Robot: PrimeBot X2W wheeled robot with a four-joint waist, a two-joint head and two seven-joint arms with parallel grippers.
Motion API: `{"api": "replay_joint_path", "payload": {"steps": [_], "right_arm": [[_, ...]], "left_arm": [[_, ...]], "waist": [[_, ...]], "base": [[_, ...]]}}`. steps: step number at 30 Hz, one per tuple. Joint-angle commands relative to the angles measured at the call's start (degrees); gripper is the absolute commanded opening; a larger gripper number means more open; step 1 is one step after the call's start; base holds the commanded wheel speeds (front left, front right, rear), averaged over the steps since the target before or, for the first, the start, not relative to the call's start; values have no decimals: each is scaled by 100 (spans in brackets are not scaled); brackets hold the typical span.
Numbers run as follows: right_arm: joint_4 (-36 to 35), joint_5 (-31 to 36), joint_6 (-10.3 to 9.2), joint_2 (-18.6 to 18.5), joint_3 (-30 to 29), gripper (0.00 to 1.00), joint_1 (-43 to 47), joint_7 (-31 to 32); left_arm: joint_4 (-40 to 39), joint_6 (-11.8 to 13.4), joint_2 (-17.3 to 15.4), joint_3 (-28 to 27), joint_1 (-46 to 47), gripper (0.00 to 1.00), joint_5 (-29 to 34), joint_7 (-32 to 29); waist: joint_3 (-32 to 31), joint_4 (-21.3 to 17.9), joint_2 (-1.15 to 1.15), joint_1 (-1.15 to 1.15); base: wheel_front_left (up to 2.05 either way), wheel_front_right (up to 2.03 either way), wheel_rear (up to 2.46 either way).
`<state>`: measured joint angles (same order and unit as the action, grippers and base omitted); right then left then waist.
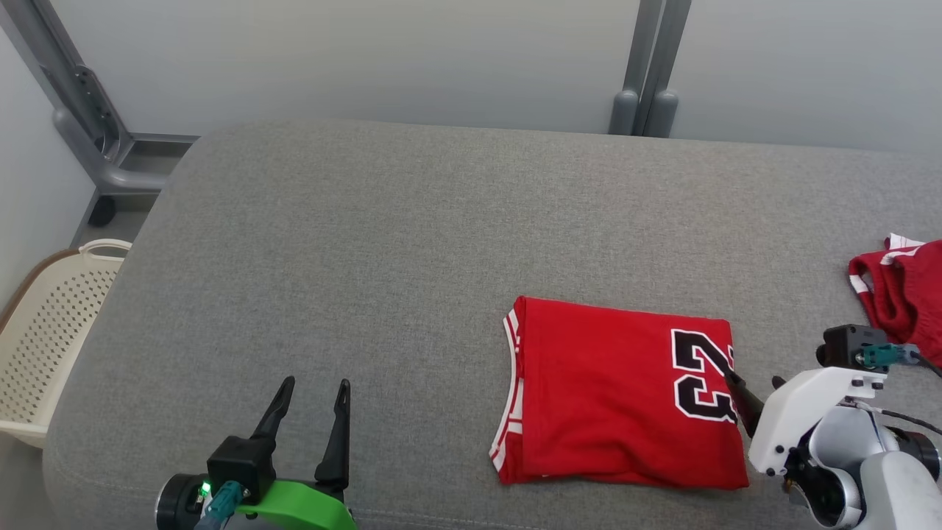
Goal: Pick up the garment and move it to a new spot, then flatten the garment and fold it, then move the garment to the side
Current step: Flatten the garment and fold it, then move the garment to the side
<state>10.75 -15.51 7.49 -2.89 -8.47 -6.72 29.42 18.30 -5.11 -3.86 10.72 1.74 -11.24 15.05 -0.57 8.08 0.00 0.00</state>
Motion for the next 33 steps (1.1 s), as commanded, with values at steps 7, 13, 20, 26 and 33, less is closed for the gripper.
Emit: {"api": "replay_joint_path", "payload": {"steps": [7, 13, 20, 26, 33], "right_arm": [[453, -72, -2, -6, -418, 100, -145, 41], [1201, -344, -2, -8, -394, 100, -434, -127], [2064, -250, -2, -9, -232, 100, -658, -117], [2673, -284, -2, 8, -204, 87, -926, -261], [3030, 63, -2, 14, -156, 0, -1312, -527]], "left_arm": [[-9, -55, -7, 31, 0, 100, 67, 17], [25, -88, -36, 63, 38, 100, 90, 17], [66, -94, -49, 86, 69, 100, 67, 17], [87, -108, -38, 103, 138, 100, 54, 17], [77, -87, -24, 64, 186, 100, 36, 17]], "waist": [[101, 37, 0, 0], [170, 129, 0, 0], [213, 231, 0, 0], [291, 291, 0, 0], [353, 288, 0, 0]], "base": [[0, 0, 0], [0, 0, 0], [0, 0, 0], [0, 0, 0], [0, 0, 0]]}}
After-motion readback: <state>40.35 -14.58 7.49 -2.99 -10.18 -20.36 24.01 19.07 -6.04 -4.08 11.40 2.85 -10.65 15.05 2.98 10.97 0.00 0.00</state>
